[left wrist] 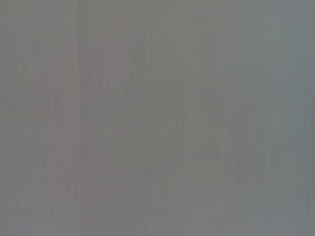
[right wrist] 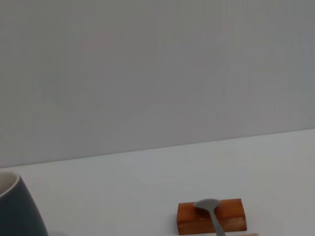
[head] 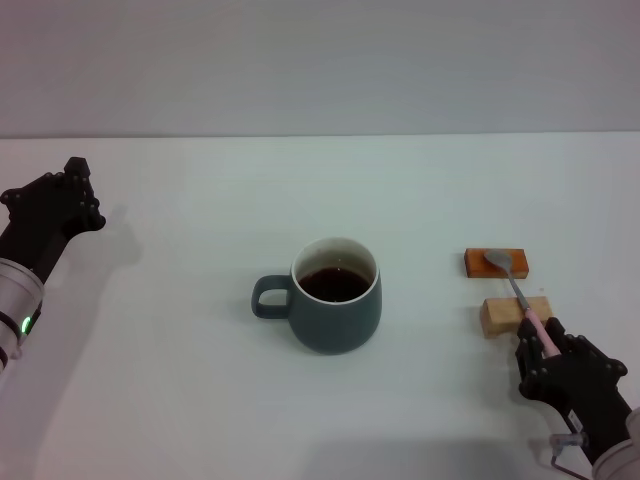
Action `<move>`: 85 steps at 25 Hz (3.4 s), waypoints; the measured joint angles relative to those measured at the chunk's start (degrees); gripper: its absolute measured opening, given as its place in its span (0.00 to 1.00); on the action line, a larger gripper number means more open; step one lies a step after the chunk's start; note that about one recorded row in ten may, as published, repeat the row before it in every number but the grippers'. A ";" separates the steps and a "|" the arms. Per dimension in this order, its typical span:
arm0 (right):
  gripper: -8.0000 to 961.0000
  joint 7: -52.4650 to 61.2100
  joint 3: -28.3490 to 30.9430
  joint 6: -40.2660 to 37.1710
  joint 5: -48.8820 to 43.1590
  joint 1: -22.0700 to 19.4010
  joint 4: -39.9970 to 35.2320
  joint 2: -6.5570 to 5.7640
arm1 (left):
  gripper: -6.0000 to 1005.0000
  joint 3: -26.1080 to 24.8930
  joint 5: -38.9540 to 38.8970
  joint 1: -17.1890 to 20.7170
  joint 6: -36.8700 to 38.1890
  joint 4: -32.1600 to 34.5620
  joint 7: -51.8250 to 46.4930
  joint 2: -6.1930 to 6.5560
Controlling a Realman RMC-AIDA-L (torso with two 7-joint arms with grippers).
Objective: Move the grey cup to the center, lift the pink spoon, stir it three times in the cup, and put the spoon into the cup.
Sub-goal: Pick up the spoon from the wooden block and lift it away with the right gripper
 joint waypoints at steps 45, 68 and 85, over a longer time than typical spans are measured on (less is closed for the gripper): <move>0.22 0.00 0.00 0.09 0.07 -0.34 0.27 0.35 | 0.00 0.01 0.24 0.43 0.09 0.00 0.00 0.09; 0.17 -0.01 0.00 -0.03 -0.04 -0.53 0.49 0.35 | 0.00 0.00 0.24 0.71 0.79 0.00 0.00 0.18; 0.17 -0.61 -0.15 -0.30 -0.41 -0.18 1.04 0.16 | 0.00 0.00 0.24 0.70 0.79 0.00 0.00 0.18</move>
